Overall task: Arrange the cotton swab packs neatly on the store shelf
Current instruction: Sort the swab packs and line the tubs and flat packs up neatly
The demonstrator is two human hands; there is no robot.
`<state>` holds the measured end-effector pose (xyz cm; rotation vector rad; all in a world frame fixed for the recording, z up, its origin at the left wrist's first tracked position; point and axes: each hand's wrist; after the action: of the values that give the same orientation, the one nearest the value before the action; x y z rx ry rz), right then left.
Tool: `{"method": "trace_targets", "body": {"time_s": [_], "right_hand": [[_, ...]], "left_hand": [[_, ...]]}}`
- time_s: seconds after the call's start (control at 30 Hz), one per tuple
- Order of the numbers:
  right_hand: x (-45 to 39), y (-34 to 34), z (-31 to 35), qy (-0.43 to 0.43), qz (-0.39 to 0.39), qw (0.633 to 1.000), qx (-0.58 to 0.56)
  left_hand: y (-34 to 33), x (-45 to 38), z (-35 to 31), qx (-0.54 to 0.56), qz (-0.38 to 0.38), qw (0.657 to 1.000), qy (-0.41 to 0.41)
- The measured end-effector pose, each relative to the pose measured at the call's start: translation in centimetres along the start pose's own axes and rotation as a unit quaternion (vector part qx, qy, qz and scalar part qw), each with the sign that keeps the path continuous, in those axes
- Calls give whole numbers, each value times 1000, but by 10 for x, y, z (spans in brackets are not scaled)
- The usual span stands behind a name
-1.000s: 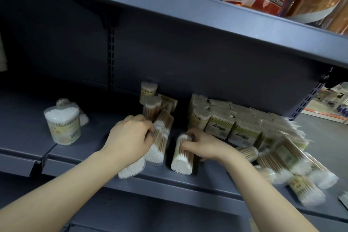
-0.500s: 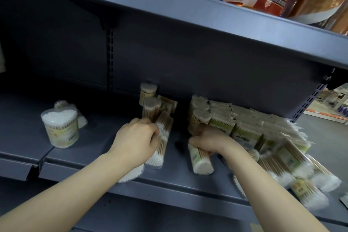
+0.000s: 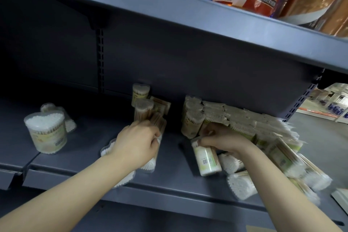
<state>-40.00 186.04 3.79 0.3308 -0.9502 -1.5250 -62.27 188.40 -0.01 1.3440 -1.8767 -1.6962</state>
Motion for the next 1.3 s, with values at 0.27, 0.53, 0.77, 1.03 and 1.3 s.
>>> {"method": "trace_targets", "body": {"time_s": [0.27,0.53,0.77,1.03,1.3], "right_hand": [[5,22,-2,48,-17,997,-66],[8,32,3,158,39,965,-205],[10,30,7,220,51,941,-251],[8,32,9,248,45,933,-259],[2,28,14,253,-29,939,-233]], "left_hand": [[-7,-10,-10,30,10,999,-20],[-11,-19,-22,3,108,989,-97],[-13,-25,-30,47,81,994,-62],[-17,-29,-31,172,26,985,-9],[-23,-34,-28,215,3,975,62]]}}
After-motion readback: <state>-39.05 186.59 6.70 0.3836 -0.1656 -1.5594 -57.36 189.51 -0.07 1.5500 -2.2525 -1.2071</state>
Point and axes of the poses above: each hand's wrist, its own x-axis away from the middle knuckle, its own y-axis out of the back of the hand, z = x × y, and after that the axes turned 9 degrees about -y, right-handed
